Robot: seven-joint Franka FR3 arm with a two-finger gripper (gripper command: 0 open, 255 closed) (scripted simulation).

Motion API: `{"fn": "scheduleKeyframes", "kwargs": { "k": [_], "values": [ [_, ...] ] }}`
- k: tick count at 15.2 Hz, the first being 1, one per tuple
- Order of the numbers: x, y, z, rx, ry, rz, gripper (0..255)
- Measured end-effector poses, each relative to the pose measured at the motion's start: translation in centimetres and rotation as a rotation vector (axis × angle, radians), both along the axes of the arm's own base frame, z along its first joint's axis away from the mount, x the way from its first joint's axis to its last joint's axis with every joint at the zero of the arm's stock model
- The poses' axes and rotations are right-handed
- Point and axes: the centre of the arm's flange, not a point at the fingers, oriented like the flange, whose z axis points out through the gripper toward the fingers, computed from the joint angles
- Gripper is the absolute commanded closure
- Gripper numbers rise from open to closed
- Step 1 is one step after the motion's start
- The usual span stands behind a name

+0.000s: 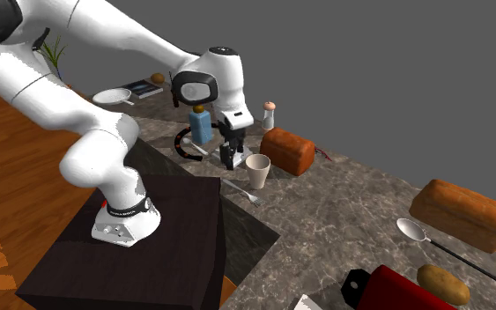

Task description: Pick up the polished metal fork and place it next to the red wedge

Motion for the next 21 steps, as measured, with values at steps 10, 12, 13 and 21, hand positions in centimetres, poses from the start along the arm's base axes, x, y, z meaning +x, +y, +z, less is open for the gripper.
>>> {"fn": "scheduleKeyframes", "kwargs": {
  "k": [10, 12, 13, 21],
  "values": [
    [2.6, 4.7, -12.5, -0.004, -0.006, -0.225, 0],
    [3.2, 5.7, -14.7, -0.005, -0.007, -0.27, 0],
    [3.7, 6.0, -15.8, -0.001, -0.012, -0.3, 0],
    [5.1, 8.4, -23.6, 0.003, -0.013, -0.404, 0]
  ]
}}
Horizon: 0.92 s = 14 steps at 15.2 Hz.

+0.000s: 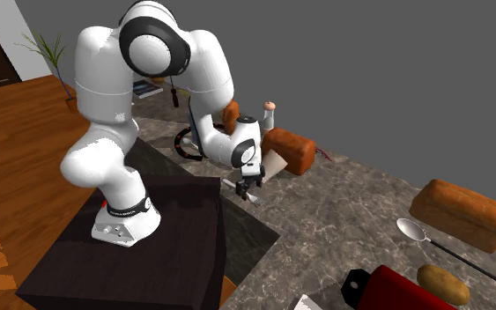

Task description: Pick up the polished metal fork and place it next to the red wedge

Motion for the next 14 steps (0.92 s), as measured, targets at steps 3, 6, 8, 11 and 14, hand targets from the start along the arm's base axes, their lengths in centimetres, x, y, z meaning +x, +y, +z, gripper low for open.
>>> {"fn": "scheduleKeyframes", "kwargs": {
  "k": [3, 6, 8, 11, 14],
  "values": [
    [0.2, 0.0, -1.5, -0.001, 0.001, -0.001, 0],
    [0.2, -0.1, -2.3, -0.002, 0.001, -0.001, 0],
    [0.2, -0.1, -2.4, -0.002, 0.001, -0.001, 0],
    [0.2, -0.1, -2.4, -0.002, 0.0, -0.001, 0],
    [0.2, -0.1, -2.4, -0.003, 0.0, -0.001, 255]
  ]
}}
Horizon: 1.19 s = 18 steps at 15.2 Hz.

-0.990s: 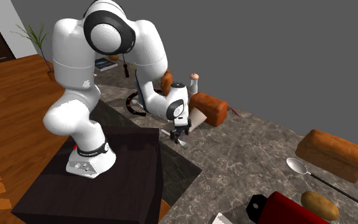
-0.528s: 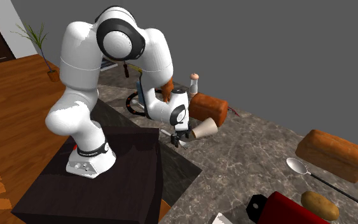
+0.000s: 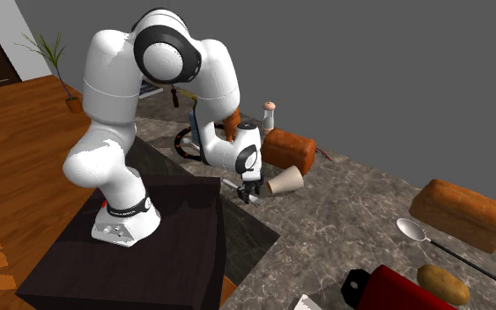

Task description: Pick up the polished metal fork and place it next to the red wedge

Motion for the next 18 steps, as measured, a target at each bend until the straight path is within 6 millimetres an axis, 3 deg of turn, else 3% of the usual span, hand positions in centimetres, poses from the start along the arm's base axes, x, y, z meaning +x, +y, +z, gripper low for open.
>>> {"fn": "scheduleKeyframes", "kwargs": {
  "k": [10, 18],
  "values": [
    [-0.1, -0.2, 0.4, -0.006, 0.005, -0.002, 255],
    [0.2, 0.0, 4.6, 0.002, 0.0, 0.0, 255]
  ]
}}
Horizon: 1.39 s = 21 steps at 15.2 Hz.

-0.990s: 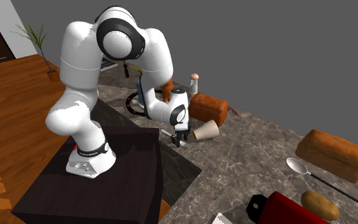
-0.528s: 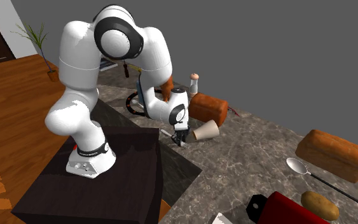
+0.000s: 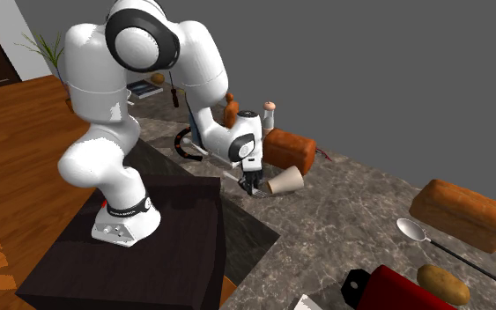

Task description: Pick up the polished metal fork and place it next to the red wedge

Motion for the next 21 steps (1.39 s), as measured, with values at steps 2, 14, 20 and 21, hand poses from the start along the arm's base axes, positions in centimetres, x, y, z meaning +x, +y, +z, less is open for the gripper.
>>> {"fn": "scheduleKeyframes", "kwargs": {
  "k": [2, 14, 20, 21],
  "values": [
    [-0.2, 0.0, 1.1, 0.0, 0.0, 0.0, 255],
    [-0.3, 0.0, 7.4, -0.002, 0.0, 0.0, 255],
    [-0.2, 0.0, 10.7, -0.001, 0.0, 0.0, 255],
    [-0.2, 0.0, 11.2, -0.001, 0.0, 0.0, 255]
  ]
}}
